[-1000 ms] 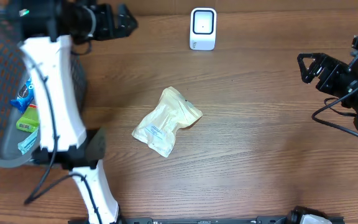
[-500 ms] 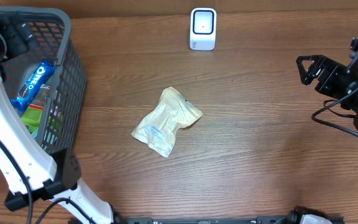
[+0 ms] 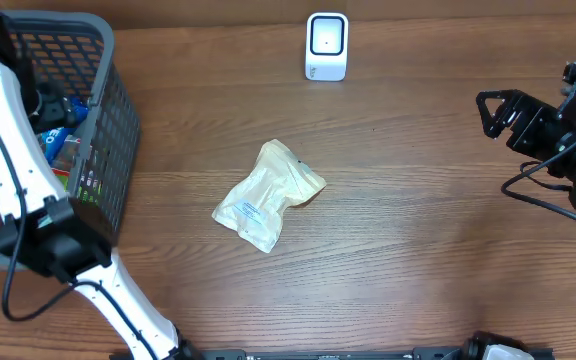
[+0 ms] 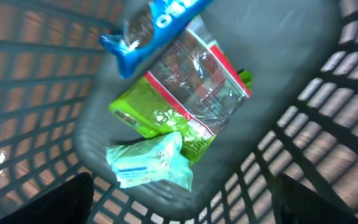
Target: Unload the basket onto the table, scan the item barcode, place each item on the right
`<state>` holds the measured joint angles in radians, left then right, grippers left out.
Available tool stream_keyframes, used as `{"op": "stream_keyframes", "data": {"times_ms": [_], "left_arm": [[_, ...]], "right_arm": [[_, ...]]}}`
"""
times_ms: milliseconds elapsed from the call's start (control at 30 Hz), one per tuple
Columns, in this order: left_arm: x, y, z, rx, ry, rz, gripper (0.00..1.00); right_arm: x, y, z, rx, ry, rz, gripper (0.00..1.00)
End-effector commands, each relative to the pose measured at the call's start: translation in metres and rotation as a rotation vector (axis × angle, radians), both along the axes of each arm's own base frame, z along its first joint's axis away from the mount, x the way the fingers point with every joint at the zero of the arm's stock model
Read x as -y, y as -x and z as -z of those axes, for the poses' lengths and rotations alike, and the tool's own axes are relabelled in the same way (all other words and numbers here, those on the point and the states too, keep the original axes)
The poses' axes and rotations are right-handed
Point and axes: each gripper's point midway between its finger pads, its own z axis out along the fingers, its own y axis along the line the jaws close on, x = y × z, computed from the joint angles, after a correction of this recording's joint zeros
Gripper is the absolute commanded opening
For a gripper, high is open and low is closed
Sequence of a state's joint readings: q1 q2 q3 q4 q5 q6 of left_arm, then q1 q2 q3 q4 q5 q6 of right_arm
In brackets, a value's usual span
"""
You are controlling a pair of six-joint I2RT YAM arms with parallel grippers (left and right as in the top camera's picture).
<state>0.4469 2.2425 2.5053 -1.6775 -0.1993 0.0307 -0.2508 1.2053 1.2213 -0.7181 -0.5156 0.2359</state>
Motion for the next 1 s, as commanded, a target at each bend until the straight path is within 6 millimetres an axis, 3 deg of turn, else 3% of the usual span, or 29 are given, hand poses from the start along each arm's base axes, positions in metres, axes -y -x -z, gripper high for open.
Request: {"op": "stream_keyframes", "data": {"times_ms": [0,367,667,800,967], "left_arm": [[-0.01,0.0,0.037,-0.089,0.032,0.018,0.83],[-0.019,-0.005,0.117,-0.207,0.146,0.015,0.87],[-0.011,0.0,0.172,-0.294,0.251,0.019,0.89],[0.007,-0.009,0.18,-0.22,0.411,0.04,0.89],[0.001,-0.01,0.179,-0.149,0.488,-0.024,0.88]], "right_arm": [[0.002,0.0,-0.019,0.049,0.016,0.007,1.0],[0.002,0.0,-0.019,0.049,0.016,0.007,1.0],[0.002,0.0,-0.019,0.049,0.016,0.007,1.0],[0.002,0.0,-0.019,0.049,0.016,0.007,1.0],[0.002,0.0,-0.019,0.048,0.016,0.007,1.0]]}}
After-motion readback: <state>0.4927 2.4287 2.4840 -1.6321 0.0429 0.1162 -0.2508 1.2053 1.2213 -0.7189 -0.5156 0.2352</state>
